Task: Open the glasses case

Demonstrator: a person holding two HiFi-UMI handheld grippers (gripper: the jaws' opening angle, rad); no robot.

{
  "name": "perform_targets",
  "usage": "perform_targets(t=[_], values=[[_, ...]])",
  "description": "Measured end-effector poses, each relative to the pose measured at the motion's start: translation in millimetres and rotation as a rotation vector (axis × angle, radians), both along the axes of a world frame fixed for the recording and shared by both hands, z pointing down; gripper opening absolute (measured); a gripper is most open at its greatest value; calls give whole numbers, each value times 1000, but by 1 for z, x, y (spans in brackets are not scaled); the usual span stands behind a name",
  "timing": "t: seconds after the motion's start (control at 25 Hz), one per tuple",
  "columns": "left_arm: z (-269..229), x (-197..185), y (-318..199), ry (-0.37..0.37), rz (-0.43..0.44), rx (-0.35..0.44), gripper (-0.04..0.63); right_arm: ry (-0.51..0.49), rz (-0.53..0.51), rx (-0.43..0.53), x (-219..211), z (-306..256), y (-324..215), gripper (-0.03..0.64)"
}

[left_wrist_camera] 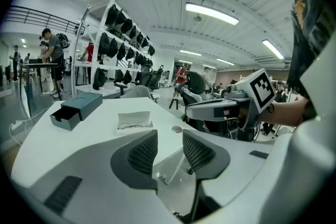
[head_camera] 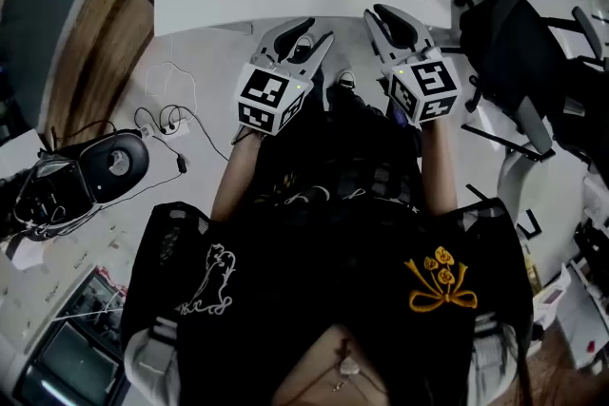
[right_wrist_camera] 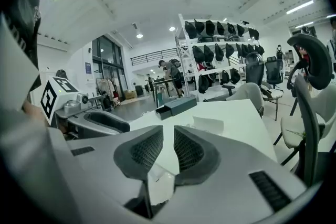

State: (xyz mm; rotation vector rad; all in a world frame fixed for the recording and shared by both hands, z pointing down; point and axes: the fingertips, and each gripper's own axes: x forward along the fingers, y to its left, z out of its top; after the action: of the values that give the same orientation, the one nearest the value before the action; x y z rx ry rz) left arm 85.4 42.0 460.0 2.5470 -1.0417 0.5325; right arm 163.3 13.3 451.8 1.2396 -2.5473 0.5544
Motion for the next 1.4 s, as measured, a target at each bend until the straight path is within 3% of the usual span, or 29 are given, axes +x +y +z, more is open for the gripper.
perform_targets(t=[0.24,0.48,0.76,1.04,1.4], values=[[-17,-3,27,41,-106,21,112,-88,-57,41,-4,-19,20,49],[-26,-18,47,101,-224,1,52,-116,-153,76,-18,-34,42,24],[-39,-25,57,137,-286,10,34,-216,-243,58,-26,-47,57,15],[-51,-22,51,177,-278,19,29,-310,-253,21,-25,-60,57,14],[-45,-8,45,156,-241,-5,29,-283,-251,13,-19,-60,55,14]])
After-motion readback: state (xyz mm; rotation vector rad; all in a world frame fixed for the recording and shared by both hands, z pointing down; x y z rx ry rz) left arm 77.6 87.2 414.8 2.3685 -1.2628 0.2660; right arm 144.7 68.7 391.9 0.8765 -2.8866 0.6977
